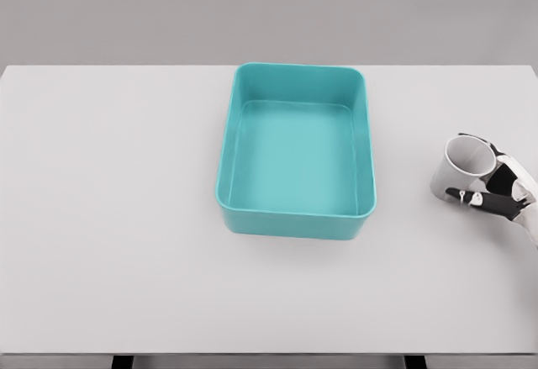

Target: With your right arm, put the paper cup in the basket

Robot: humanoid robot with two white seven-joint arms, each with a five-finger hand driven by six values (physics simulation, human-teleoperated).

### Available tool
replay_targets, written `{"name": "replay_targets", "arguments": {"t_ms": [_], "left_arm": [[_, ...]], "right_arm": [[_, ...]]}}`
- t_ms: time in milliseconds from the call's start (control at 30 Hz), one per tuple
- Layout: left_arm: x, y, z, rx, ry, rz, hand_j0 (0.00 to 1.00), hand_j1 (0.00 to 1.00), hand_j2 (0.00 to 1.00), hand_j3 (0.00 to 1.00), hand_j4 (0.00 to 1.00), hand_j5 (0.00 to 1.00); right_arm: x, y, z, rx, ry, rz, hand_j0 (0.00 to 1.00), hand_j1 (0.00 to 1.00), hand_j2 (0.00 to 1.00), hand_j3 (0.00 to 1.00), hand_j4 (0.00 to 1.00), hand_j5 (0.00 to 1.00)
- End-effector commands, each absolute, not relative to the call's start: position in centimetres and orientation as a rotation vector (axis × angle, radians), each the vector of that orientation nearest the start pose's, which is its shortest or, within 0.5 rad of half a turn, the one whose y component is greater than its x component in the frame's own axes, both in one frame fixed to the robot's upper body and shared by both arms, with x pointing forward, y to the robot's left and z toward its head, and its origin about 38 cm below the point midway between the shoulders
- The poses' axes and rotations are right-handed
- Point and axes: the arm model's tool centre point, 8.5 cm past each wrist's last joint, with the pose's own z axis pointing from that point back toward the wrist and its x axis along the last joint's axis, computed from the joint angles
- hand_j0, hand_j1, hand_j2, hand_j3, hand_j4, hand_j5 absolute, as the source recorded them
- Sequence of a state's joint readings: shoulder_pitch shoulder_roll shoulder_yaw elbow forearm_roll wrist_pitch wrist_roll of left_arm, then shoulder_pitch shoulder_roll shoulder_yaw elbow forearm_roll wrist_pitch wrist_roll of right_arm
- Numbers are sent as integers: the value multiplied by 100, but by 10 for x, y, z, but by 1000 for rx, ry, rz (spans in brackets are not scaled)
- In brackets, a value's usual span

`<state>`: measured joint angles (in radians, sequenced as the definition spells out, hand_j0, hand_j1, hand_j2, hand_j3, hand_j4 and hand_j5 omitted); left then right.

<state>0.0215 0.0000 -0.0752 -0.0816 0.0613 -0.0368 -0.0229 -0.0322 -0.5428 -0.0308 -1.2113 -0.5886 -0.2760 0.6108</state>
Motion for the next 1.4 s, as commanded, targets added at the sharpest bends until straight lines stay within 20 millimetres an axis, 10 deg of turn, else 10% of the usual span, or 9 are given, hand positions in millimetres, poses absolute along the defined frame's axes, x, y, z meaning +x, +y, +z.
{"name": "replay_targets", "arguments": {"t_ms": [0,1367], "left_arm": [[18,268,-263,58,-96,-19,100,100,100,100,100,100],[18,268,-263,58,-96,-19,100,100,100,100,100,100]], "right_arm": [[349,-431,70,254,-1560,358,73,73,73,73,73,73],[390,-395,152,253,-1750,558,56,56,56,56,56,56]]}}
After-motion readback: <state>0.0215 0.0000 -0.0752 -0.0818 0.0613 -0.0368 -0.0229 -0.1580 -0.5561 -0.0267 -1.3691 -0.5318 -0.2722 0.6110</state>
